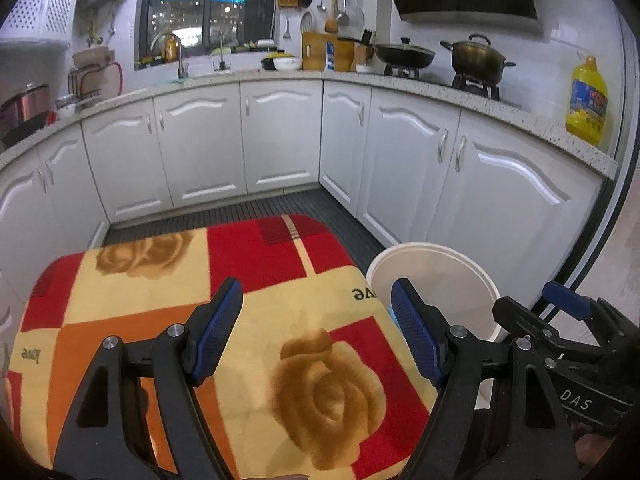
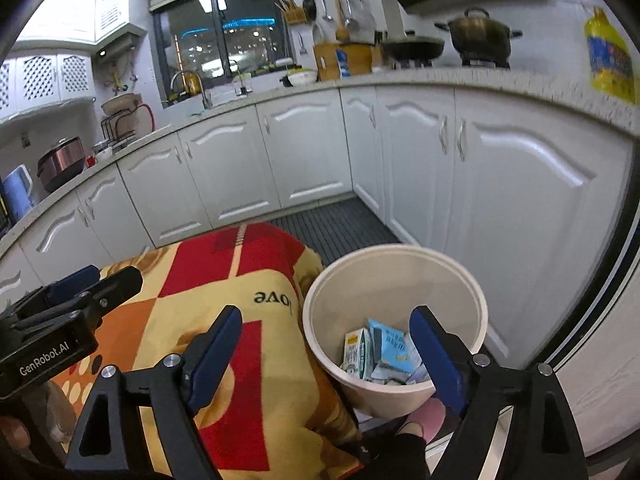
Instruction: Collect trash
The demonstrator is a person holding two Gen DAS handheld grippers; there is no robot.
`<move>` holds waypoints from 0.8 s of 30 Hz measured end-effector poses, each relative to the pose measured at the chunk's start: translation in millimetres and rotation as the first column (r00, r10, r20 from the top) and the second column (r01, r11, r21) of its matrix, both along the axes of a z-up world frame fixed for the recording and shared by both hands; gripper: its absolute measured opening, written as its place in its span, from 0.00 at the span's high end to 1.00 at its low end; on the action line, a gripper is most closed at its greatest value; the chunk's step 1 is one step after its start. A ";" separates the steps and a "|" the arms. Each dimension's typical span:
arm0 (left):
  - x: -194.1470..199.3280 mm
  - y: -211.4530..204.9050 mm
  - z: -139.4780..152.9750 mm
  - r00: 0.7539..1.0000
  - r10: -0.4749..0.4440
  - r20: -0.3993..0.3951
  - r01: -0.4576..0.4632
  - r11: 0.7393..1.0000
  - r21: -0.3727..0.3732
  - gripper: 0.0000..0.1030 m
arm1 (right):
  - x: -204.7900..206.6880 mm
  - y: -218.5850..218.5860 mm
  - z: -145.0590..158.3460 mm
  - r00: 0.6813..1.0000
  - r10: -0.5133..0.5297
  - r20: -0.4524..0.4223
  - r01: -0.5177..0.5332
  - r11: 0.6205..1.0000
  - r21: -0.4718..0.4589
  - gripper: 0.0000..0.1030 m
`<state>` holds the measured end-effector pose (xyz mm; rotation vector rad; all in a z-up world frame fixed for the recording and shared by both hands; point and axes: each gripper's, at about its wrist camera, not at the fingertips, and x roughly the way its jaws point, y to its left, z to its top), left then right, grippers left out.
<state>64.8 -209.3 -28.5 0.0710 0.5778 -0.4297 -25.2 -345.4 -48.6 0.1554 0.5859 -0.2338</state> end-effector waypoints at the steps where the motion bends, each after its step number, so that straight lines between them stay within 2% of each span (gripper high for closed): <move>1: -2.7 1.7 2.4 1.000 0.001 0.008 -0.001 1.000 -0.002 0.26 | -2.5 2.9 2.6 1.000 -0.001 0.008 0.001 1.000 -0.006 0.17; 14: -31.8 13.0 25.6 0.997 -0.006 0.074 0.009 0.999 -0.052 0.26 | -30.2 19.9 33.7 0.995 -0.025 0.095 0.030 0.998 -0.052 0.13; 16: -34.7 14.3 27.7 0.997 -0.008 0.080 0.013 0.998 -0.059 0.26 | -32.1 22.2 36.8 0.994 -0.031 0.103 0.038 0.997 -0.066 0.10; 24: -40.2 12.5 29.3 0.996 -0.018 0.091 0.023 0.998 -0.054 0.26 | -36.2 23.2 39.8 0.993 -0.036 0.115 0.045 0.996 -0.074 0.10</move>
